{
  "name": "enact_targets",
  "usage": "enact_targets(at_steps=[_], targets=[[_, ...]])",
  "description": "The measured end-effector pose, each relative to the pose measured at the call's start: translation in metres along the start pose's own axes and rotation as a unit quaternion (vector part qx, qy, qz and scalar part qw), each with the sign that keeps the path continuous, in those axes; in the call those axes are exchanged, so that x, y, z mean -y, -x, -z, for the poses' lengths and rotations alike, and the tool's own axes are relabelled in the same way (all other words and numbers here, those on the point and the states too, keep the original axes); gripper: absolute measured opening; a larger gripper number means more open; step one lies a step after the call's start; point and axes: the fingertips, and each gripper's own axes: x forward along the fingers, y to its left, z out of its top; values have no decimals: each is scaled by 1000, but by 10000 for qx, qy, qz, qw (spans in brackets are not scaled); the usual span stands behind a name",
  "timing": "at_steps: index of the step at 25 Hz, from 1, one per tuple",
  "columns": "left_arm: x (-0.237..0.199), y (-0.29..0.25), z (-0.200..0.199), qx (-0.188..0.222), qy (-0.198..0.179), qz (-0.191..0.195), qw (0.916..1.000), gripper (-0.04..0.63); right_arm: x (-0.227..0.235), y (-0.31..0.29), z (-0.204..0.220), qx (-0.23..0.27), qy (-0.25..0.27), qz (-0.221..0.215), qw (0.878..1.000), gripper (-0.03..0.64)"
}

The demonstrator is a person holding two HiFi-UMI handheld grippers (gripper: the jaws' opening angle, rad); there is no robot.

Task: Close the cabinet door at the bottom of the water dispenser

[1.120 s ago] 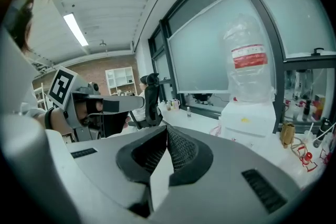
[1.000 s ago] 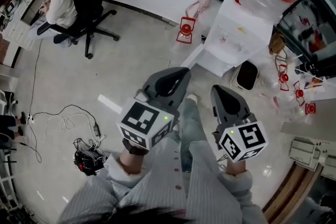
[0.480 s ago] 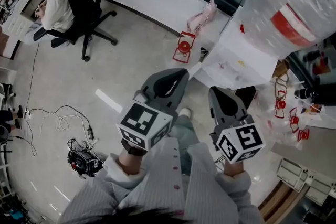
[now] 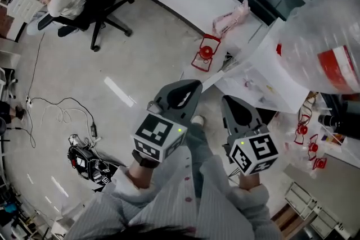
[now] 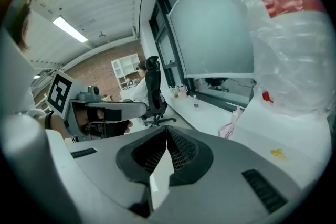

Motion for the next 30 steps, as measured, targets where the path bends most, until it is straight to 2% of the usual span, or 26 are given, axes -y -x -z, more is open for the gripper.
enact_targets(at_steps=[10,20,30], targets=[[-60,-23,53,-523,235,51,9983,11,6,-69,44,-497,-339,125,9981,14],[-103,-39,146,-1000,487,108,9937,11,22,-133,123,-932,-570,285,9936,15],[-141,-62,224,-1173,694,1,9907,11,37,-183,208,-1292,-809,545,9868,15]])
